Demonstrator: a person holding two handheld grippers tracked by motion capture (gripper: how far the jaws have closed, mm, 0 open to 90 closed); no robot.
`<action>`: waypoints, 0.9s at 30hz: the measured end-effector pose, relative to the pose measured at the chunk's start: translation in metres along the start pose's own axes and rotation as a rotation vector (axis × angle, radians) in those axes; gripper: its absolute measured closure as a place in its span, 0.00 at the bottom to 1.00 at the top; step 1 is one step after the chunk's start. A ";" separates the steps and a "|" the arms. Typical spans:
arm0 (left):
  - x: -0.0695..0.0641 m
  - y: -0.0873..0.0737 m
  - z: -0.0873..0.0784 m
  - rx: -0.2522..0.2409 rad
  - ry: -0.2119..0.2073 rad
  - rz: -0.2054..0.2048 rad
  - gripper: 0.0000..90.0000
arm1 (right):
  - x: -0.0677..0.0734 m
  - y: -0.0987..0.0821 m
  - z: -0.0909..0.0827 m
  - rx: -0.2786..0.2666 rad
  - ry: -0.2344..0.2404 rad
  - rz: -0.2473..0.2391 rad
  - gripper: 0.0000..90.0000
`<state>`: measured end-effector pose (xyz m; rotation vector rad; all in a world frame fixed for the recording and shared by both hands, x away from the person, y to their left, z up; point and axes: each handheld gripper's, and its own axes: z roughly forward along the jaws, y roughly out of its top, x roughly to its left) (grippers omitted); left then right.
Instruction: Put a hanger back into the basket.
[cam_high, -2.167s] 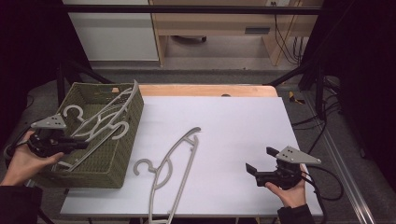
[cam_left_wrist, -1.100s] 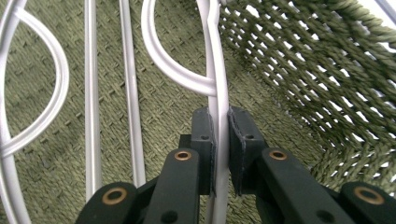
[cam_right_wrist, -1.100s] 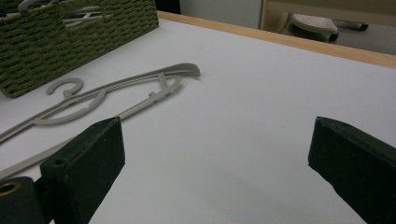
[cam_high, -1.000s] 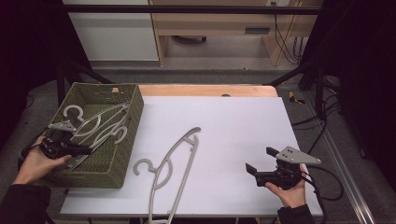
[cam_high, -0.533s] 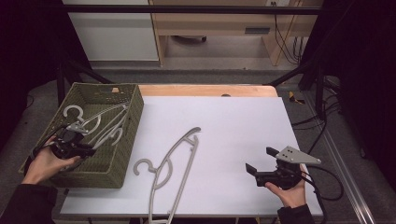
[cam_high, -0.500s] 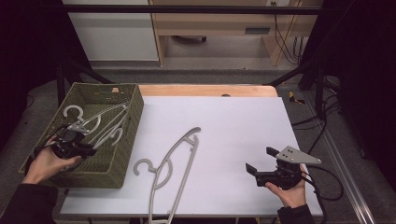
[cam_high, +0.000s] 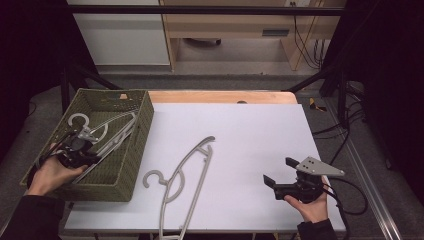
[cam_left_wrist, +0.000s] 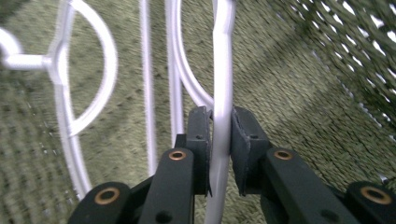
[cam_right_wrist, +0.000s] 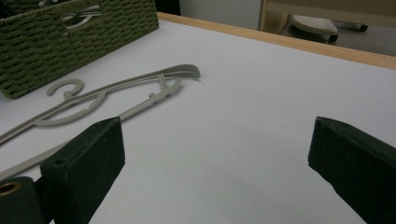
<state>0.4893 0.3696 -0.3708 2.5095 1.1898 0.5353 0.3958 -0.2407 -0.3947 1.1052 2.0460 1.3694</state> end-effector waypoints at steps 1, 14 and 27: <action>0.003 -0.001 -0.003 -0.015 0.005 -0.010 0.89 | 0.000 0.000 0.000 0.000 0.001 0.000 0.04; 0.039 -0.014 -0.012 -0.122 0.096 -0.202 0.85 | 0.000 0.000 0.000 0.003 0.002 0.000 0.04; 0.057 -0.018 -0.003 -0.102 0.205 -0.331 0.79 | 0.000 0.000 0.001 0.003 0.003 0.001 0.04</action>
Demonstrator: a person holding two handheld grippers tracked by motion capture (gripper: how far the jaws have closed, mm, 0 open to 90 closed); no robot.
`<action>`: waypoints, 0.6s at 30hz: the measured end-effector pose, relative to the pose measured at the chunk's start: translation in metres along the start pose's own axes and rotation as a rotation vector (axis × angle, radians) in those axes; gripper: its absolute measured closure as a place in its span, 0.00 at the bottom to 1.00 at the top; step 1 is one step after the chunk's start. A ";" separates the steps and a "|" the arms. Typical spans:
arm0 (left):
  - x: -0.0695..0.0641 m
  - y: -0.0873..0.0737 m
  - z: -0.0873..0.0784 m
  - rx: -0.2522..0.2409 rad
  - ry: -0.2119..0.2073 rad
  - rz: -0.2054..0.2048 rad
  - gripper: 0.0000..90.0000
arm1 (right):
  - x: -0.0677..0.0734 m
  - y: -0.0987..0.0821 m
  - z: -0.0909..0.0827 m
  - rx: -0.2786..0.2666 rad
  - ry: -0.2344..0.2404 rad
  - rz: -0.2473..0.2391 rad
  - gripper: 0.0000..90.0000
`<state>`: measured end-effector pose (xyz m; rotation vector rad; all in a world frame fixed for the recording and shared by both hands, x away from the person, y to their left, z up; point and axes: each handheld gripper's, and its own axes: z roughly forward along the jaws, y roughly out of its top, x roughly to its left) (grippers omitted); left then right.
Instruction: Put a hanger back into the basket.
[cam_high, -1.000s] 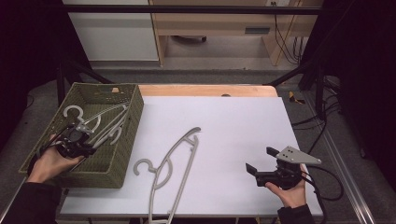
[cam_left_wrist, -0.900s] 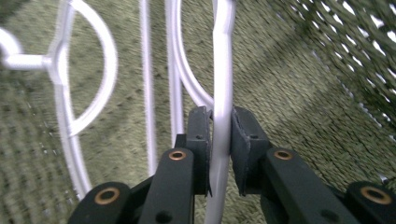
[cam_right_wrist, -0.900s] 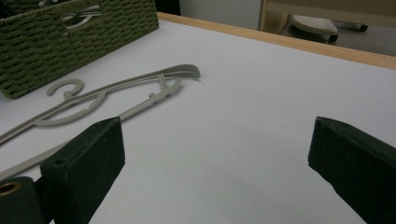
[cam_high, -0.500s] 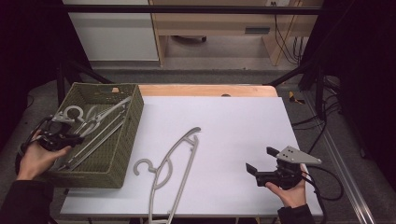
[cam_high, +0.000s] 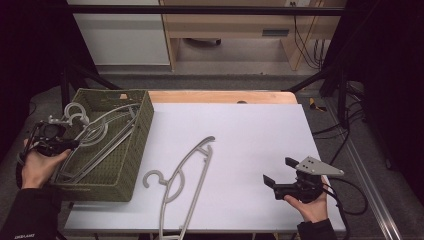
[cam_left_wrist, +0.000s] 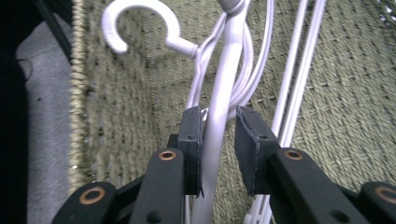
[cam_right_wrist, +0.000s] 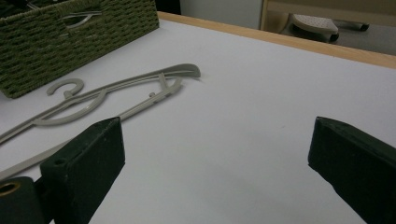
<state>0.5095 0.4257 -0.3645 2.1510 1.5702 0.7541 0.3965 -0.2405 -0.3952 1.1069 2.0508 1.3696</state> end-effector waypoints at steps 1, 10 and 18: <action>0.000 0.000 -0.001 -0.007 -0.003 -0.003 0.78 | 0.000 0.000 0.000 -0.001 -0.001 0.000 0.04; -0.003 -0.003 -0.019 -0.072 -0.006 -0.025 0.74 | 0.000 0.000 -0.001 -0.003 -0.002 0.000 0.04; -0.033 -0.007 -0.052 -0.266 -0.125 -0.016 0.58 | -0.001 0.001 -0.003 -0.014 0.001 0.004 0.04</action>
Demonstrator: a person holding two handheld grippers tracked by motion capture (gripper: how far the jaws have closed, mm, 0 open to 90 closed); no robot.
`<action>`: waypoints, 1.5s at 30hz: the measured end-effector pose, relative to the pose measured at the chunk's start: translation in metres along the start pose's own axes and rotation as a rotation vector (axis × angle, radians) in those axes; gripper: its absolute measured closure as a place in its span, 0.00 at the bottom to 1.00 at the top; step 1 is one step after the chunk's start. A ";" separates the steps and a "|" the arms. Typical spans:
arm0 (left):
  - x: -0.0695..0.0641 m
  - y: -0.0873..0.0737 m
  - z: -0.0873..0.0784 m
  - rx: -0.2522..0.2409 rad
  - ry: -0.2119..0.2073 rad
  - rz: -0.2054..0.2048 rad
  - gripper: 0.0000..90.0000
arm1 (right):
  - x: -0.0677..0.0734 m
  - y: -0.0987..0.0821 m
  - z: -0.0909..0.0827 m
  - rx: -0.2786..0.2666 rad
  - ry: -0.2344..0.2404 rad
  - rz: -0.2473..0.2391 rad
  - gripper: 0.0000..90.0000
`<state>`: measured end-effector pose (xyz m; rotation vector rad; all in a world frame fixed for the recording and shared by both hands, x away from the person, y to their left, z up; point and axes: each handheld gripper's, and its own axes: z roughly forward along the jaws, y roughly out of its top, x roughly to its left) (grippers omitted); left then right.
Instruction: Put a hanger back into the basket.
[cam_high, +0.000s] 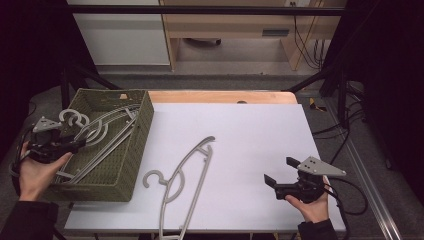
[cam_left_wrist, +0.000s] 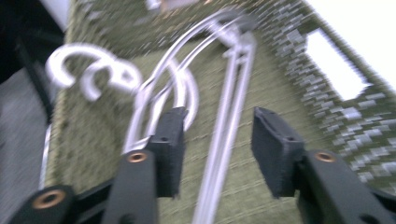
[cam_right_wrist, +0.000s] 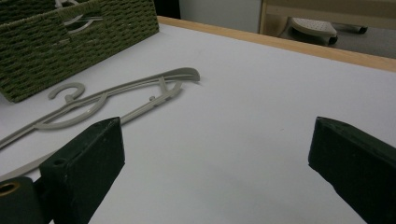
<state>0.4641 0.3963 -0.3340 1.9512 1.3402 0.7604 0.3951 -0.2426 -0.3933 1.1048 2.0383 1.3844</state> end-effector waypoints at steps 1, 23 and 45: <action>-0.005 0.000 -0.003 -0.023 -0.014 0.009 0.55 | 0.000 0.000 0.000 -0.001 -0.001 0.001 0.04; -0.130 -0.018 -0.013 -0.304 -0.335 0.032 0.08 | -0.002 0.001 -0.006 -0.040 -0.014 0.009 0.03; -0.198 -0.065 0.009 -0.171 -0.436 0.134 0.13 | -0.001 -0.001 -0.006 -0.040 -0.009 0.016 0.03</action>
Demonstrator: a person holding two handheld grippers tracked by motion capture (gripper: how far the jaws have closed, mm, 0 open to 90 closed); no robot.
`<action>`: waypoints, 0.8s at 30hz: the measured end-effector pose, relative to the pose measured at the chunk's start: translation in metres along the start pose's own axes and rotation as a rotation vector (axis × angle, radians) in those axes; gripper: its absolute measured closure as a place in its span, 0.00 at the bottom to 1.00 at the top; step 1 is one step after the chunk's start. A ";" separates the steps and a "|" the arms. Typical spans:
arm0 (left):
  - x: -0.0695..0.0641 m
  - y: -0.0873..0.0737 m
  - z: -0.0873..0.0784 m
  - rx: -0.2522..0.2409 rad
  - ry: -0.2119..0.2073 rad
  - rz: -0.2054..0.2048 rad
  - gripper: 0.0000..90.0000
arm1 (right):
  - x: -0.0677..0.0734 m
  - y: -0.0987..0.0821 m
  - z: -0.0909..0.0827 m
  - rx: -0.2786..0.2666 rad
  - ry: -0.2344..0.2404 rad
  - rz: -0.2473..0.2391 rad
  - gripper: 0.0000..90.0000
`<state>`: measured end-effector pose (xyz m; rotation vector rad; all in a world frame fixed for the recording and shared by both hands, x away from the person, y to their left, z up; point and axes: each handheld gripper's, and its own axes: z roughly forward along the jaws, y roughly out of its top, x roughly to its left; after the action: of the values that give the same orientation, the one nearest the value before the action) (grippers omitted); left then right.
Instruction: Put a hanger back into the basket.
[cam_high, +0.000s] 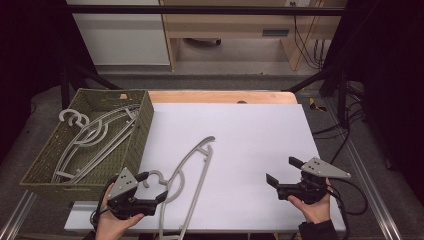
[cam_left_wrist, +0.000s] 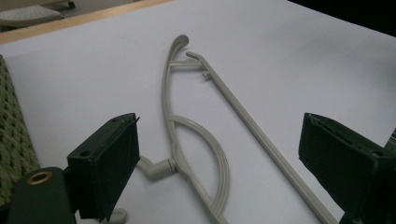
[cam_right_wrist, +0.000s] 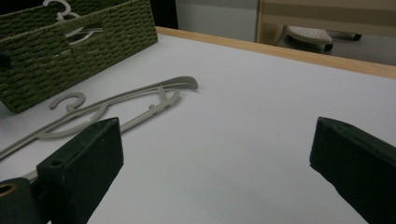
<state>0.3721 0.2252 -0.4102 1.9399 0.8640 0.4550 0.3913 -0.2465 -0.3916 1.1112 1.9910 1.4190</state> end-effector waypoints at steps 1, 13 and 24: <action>0.000 -0.001 0.000 0.004 0.000 -0.001 0.14 | 0.000 0.000 0.000 0.000 0.002 0.005 0.03; 0.002 -0.023 0.029 0.195 0.029 -0.032 0.32 | 0.002 -0.001 0.001 0.012 0.015 0.003 0.03; 0.011 -0.027 0.057 0.288 0.060 -0.088 0.58 | 0.002 -0.002 0.004 0.017 0.016 -0.001 0.04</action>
<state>0.4043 0.2076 -0.4622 2.1468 1.0981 0.3536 0.3929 -0.2430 -0.3944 1.1090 2.0183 1.4173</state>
